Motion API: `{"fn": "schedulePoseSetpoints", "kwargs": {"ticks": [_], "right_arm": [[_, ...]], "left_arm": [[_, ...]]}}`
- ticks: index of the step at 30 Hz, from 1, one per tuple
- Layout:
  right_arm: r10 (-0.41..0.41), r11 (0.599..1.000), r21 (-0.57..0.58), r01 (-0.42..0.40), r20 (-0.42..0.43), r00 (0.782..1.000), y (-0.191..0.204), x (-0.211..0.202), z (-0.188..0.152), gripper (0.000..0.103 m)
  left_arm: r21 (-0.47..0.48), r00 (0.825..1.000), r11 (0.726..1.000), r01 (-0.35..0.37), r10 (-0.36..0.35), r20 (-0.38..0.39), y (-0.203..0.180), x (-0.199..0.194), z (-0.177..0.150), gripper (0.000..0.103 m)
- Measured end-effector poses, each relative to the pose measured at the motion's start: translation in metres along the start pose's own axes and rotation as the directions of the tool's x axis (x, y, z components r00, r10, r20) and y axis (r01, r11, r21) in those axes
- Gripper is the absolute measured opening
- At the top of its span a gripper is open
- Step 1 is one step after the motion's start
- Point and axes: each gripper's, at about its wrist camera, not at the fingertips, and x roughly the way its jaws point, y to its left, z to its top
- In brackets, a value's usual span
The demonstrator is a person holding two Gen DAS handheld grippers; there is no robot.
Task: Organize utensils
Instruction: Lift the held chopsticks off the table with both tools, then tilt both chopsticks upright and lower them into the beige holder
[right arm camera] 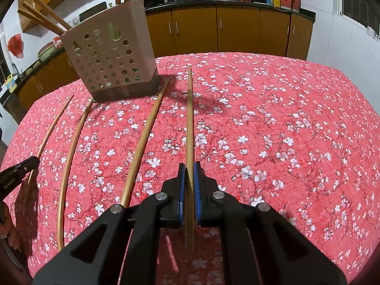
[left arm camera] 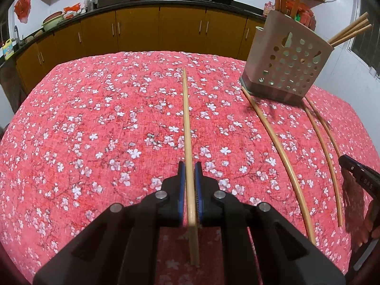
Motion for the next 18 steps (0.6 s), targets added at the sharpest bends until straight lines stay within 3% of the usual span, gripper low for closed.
{"fn": "schedulePoseSetpoints", "kwargs": {"ticks": [10,18], "right_arm": [[0.028,1.0,0.014,-0.028,0.0,1.0,-0.006,-0.007,-0.001,0.008],[0.039,0.998,0.04,-0.044,0.13,0.991,-0.015,-0.056,0.011,0.008]], "left_arm": [[0.016,1.0,1.0,0.007,-0.007,-0.023,0.001,-0.004,0.0,0.008],[0.024,1.0,0.999,0.023,-0.023,0.002,0.007,-0.033,0.007,0.008]]}}
